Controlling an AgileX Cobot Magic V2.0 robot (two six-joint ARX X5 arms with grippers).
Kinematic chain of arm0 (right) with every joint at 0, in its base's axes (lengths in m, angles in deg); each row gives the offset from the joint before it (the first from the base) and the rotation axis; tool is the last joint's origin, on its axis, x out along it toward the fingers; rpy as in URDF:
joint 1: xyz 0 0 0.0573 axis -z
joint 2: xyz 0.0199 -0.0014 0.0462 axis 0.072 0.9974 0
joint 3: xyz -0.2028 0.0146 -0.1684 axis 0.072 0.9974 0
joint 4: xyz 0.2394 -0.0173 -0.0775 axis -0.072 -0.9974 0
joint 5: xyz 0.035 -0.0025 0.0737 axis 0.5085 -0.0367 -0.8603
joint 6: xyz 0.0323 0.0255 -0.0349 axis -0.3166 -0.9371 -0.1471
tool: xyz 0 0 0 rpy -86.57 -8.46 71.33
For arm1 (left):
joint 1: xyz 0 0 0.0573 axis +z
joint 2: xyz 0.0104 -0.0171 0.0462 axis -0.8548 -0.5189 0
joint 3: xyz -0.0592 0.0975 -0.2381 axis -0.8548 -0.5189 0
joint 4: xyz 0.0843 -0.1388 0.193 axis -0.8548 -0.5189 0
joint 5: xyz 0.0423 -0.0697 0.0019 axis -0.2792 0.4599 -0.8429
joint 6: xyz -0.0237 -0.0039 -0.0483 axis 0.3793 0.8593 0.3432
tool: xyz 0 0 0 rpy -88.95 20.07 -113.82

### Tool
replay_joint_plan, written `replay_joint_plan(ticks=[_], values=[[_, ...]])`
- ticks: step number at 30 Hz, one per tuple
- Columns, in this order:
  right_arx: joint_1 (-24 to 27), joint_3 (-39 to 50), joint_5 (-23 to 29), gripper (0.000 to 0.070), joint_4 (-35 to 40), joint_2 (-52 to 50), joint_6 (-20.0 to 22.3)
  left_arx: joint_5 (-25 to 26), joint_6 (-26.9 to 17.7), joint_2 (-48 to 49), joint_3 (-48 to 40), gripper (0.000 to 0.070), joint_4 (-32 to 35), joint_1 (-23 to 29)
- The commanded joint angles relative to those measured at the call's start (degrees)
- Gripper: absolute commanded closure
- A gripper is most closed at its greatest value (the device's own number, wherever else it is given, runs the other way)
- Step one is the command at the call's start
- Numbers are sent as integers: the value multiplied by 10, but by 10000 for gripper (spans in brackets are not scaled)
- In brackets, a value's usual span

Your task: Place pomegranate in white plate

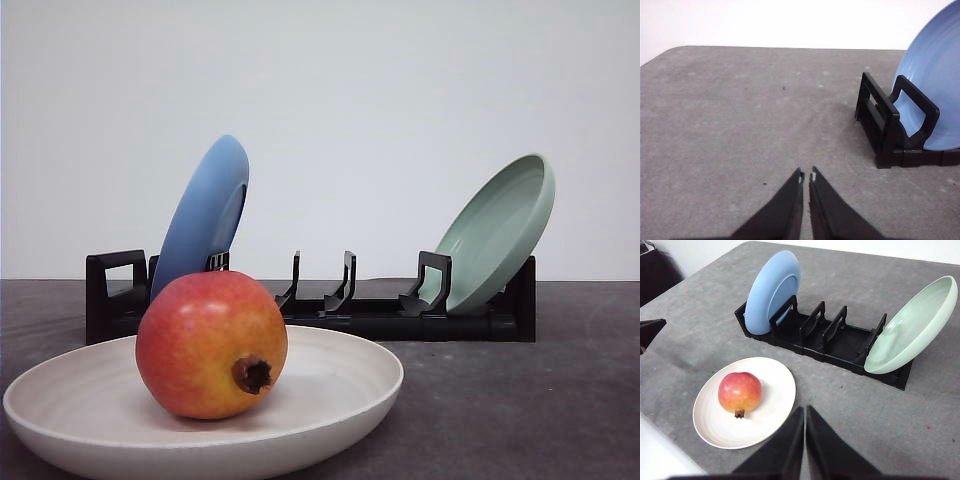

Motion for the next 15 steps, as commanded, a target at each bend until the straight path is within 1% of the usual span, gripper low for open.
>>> replay_joint_plan(ticks=[1, 7, 9, 11, 12, 15], values=[[-6, -5, 1, 700, 4, 3, 5, 1, -9, 1, -7, 700, 1, 0], [-6, -5, 1, 700, 4, 3, 5, 1, -9, 1, -7, 700, 1, 0], [4, -3, 2, 700, 2, 0, 5, 1, -9, 1, -7, 700, 1, 0], [31, -1, -11, 700, 4, -2, 5, 1, -9, 1, -7, 700, 1, 0], [54, 5, -23, 700, 8, -2, 4, 1, -9, 1, -7, 700, 1, 0], [143, 44, -51, 700, 53, -6, 5, 1, -9, 1, -7, 700, 1, 0]])
